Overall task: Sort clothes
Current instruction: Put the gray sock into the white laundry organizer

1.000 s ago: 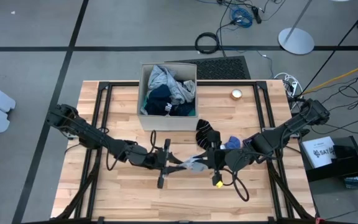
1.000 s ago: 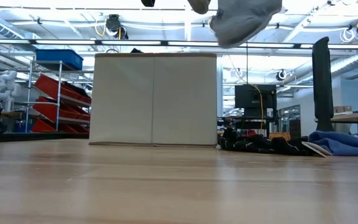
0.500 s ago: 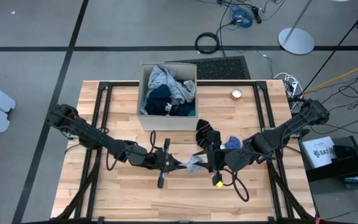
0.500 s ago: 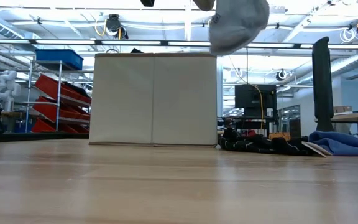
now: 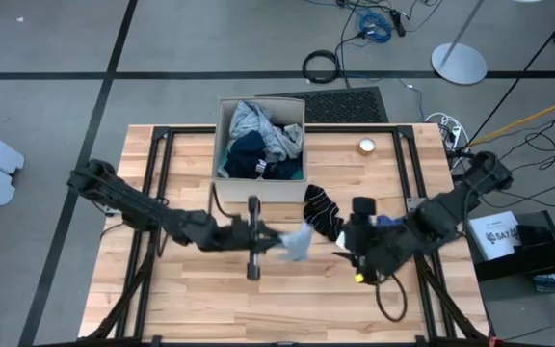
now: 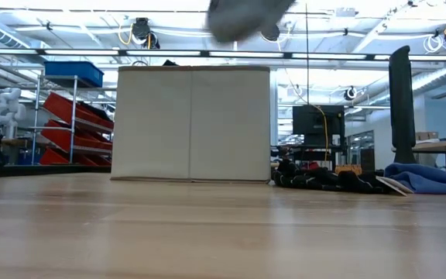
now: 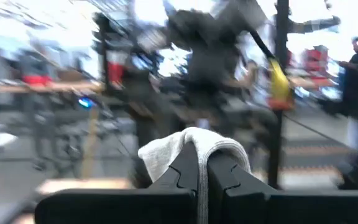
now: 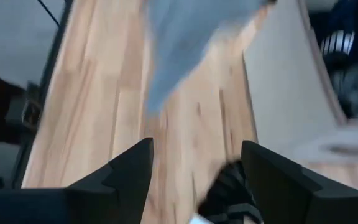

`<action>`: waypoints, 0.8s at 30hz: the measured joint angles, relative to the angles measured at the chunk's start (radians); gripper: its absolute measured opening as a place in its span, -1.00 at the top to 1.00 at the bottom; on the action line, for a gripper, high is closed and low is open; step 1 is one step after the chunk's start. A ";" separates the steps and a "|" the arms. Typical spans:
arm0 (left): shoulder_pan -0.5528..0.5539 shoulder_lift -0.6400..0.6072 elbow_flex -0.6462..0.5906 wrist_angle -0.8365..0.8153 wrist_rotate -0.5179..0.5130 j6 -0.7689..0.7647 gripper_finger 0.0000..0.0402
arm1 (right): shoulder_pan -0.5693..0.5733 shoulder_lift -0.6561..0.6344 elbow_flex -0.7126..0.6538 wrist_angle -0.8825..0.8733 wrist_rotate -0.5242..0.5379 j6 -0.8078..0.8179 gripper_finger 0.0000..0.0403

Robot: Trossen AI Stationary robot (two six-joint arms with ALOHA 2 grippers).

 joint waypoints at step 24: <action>0.538 -0.082 0.464 -0.680 -0.134 0.169 1.00 | 0.169 0.001 -0.213 -0.172 0.241 0.305 -0.11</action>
